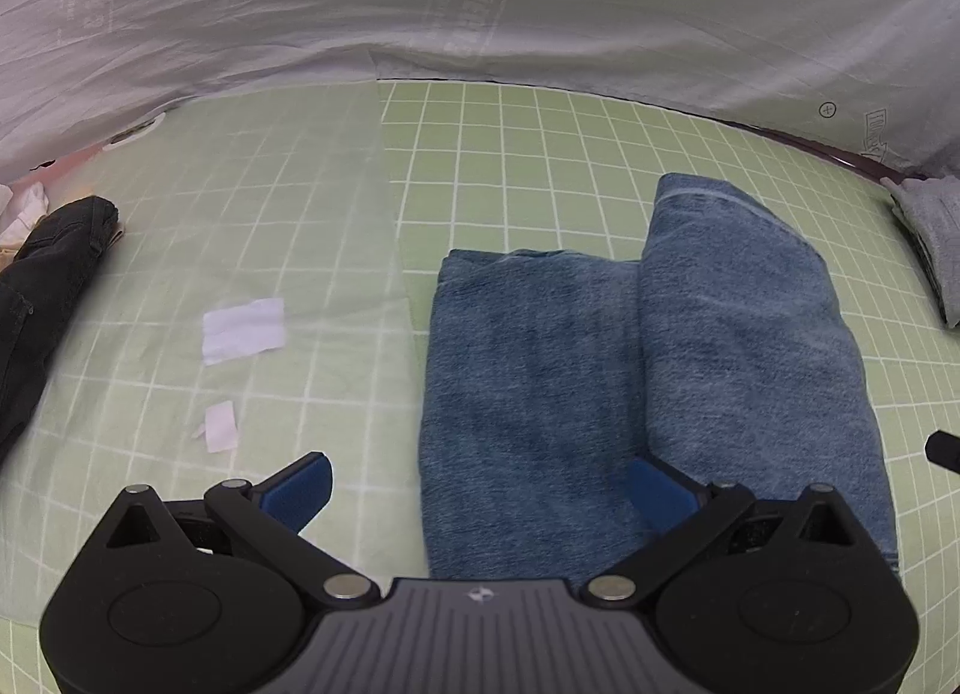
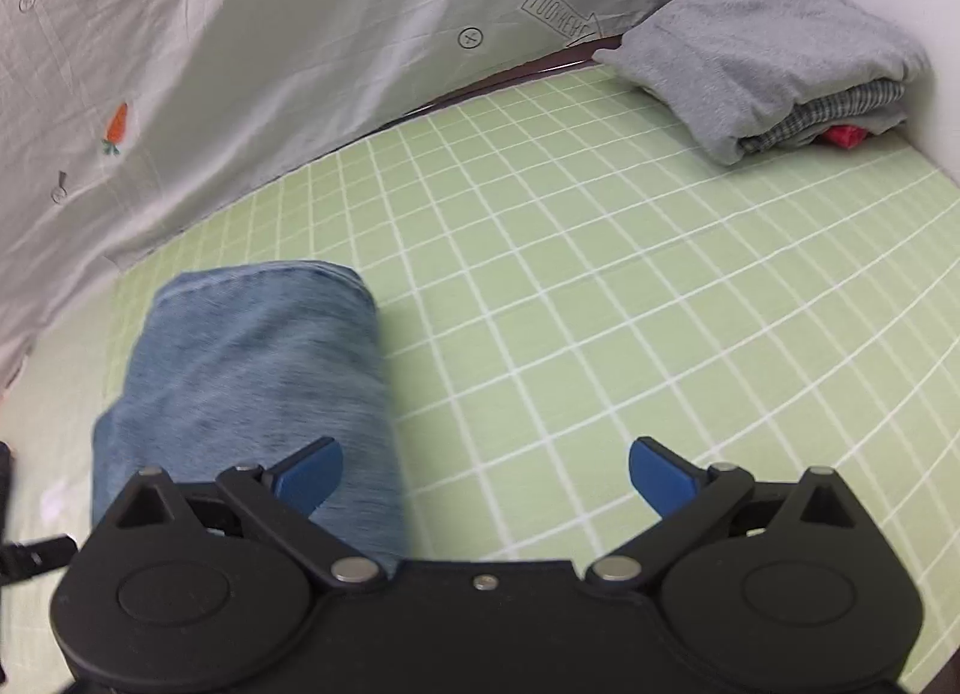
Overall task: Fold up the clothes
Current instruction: 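Release the jeans with the right gripper and withdraw it, then grasp the folded jeans bundle with the left gripper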
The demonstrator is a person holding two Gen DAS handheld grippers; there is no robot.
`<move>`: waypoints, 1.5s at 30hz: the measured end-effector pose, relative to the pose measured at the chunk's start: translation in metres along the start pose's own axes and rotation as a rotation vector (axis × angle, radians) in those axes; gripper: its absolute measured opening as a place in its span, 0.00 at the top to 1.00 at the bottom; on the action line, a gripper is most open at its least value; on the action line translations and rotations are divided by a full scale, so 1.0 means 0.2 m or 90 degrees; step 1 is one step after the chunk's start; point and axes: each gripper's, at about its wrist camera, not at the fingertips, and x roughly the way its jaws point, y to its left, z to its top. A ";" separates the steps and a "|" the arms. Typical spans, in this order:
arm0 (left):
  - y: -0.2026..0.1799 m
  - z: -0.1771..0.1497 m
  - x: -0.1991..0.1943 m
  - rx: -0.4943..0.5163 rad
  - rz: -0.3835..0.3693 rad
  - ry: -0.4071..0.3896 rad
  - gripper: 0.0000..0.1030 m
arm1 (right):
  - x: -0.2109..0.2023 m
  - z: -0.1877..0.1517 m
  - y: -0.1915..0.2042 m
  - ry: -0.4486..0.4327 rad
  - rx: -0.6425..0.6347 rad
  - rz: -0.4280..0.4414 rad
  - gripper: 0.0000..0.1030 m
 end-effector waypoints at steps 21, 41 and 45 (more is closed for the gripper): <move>-0.35 0.10 0.18 -0.001 -0.101 0.036 0.75 | 0.31 0.34 -0.37 0.022 0.026 0.043 0.00; -0.04 0.07 -0.06 -0.058 -0.125 -0.070 0.92 | 0.36 0.15 -0.14 0.090 -0.037 0.031 0.00; 0.15 0.04 0.05 -0.165 -0.130 -0.034 0.92 | 0.38 0.12 -0.09 0.108 -0.064 0.019 0.00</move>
